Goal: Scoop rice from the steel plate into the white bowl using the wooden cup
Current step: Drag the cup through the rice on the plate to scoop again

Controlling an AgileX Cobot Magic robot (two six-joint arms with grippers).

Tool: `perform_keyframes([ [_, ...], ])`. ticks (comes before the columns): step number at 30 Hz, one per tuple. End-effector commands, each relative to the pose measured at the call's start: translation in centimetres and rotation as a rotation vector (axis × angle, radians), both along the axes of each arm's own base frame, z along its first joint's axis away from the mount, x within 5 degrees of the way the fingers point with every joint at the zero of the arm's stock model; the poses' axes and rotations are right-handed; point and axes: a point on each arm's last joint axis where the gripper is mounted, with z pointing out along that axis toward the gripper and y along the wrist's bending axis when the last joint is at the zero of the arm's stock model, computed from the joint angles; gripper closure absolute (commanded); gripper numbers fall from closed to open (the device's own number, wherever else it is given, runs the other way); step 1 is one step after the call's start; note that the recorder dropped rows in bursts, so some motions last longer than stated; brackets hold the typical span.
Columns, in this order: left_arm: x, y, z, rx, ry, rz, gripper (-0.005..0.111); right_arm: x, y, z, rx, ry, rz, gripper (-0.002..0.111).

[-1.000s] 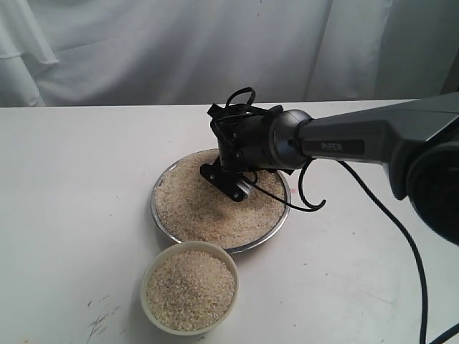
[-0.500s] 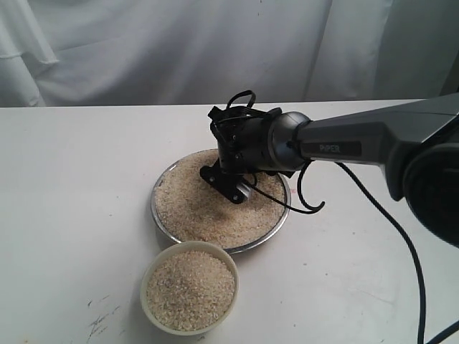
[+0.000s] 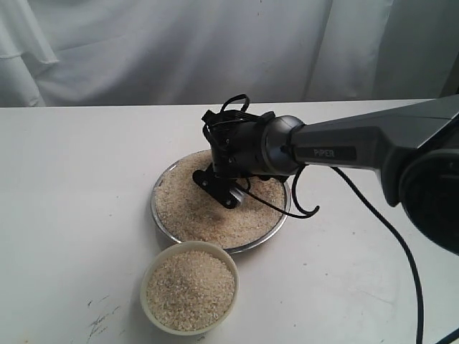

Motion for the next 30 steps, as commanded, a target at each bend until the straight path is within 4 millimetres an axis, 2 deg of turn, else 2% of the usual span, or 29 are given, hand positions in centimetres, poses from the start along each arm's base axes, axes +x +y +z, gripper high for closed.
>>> perform_keyframes([
  [1,0.0,0.0,-0.1,-0.004,-0.007,-0.001,0.107,-0.2,-0.2,0.0,-0.022,-0.002,0.003,0.108],
  [8,0.0,0.0,-0.1,-0.004,-0.007,-0.001,0.107,-0.4,-0.5,-0.4,-0.056,-0.006,0.006,0.108],
  [30,0.0,0.0,-0.1,-0.004,-0.007,-0.001,0.107,-2.2,1.3,-0.5,0.004,0.014,0.011,0.108],
])
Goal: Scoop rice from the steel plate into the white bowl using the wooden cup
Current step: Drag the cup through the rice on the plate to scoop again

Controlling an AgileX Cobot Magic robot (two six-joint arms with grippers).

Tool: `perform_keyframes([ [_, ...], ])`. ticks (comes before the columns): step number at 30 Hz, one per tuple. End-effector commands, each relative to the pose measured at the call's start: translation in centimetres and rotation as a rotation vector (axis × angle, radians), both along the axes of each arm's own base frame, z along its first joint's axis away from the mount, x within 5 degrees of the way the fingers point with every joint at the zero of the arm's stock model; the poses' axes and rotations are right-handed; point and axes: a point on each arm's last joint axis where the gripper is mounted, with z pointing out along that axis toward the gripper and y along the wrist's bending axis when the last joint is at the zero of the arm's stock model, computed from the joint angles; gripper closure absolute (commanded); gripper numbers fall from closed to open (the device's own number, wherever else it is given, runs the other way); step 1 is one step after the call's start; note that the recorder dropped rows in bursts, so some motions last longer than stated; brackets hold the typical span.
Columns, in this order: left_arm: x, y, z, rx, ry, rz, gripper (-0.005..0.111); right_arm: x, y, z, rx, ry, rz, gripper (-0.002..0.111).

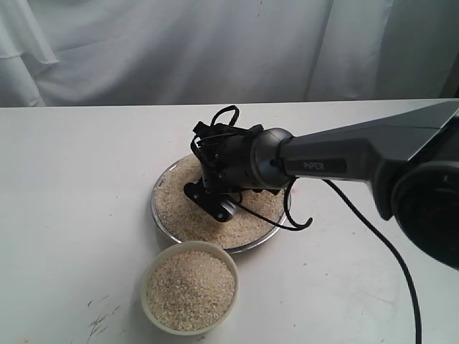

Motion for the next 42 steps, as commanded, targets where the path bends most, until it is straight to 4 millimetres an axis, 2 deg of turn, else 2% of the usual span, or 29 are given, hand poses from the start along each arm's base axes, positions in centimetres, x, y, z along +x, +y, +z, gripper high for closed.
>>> perform_keyframes([
  [1,0.0,0.0,-0.1,-0.004,-0.007,-0.001,0.107,-0.4,0.2,0.2,0.004,0.000,0.001,0.108],
  [20,0.0,0.0,-0.1,-0.004,-0.007,-0.001,0.107,-1.5,1.1,-0.1,0.049,0.047,0.015,0.108],
  [42,0.0,0.0,-0.1,-0.004,-0.007,-0.001,0.107,-1.9,1.3,-0.6,0.137,0.128,-0.027,0.108],
])
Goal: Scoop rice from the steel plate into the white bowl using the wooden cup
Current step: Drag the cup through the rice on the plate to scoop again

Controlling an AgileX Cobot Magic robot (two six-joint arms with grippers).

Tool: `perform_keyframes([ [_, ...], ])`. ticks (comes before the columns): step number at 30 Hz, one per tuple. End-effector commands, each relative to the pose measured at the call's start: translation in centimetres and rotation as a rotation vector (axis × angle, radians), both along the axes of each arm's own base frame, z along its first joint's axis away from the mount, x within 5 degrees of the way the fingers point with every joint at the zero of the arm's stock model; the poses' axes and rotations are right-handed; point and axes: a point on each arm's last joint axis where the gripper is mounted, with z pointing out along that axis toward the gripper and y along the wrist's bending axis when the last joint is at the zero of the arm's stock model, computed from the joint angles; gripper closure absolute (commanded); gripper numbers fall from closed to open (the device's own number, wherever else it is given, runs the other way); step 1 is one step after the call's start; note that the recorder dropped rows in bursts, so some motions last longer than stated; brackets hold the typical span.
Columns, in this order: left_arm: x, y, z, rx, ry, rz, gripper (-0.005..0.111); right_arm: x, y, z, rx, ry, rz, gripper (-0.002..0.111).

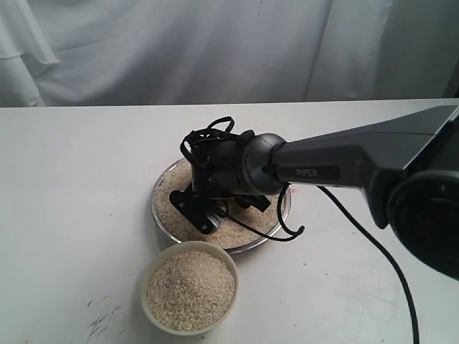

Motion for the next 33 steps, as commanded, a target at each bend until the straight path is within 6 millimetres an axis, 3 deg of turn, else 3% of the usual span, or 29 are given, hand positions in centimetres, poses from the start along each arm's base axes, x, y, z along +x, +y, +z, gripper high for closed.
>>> perform_keyframes([
  [1,0.0,0.0,-0.1,-0.004,-0.007,-0.001,0.107,-0.3,0.2,0.1,0.046,0.031,0.000,0.108],
  [33,0.0,0.0,-0.1,-0.004,-0.007,-0.001,0.107,1.8,-1.4,0.1,0.323,0.155,-0.164,0.108],
])
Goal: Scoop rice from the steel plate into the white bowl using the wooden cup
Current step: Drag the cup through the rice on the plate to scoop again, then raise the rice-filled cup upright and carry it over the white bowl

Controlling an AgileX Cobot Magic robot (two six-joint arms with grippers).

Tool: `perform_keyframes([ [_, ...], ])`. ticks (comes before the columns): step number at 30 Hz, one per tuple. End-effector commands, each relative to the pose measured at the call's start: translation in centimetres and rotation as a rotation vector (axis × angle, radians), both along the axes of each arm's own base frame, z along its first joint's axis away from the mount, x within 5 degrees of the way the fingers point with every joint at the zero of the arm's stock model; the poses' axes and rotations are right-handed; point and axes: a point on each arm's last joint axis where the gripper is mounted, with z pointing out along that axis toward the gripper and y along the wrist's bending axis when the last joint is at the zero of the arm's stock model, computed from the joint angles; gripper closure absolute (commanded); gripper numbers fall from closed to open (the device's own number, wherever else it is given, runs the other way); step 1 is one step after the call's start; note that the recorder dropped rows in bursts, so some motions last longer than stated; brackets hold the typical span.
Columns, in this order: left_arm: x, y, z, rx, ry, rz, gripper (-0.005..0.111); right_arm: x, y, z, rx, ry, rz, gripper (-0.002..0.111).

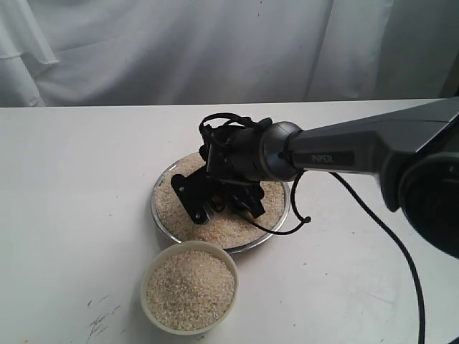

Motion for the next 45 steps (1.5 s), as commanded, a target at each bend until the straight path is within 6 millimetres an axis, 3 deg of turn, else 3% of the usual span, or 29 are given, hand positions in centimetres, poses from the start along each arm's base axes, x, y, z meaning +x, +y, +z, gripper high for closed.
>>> perform_keyframes([
  [1,0.0,0.0,-0.1,-0.004,-0.007,-0.001,0.107,0.5,-0.5,0.8,0.106,0.033,-0.045,0.108],
  [35,0.0,0.0,-0.1,-0.004,-0.007,-0.001,0.107,2.3,-2.4,1.2,0.429,0.241,-0.272,0.108],
  [39,0.0,0.0,-0.1,-0.004,-0.007,-0.001,0.107,2.4,-2.7,2.4,0.465,0.238,-0.290,0.108],
  [45,0.0,0.0,-0.1,-0.004,-0.007,-0.001,0.107,2.2,-2.9,5.7,0.517,0.207,-0.290,0.108],
])
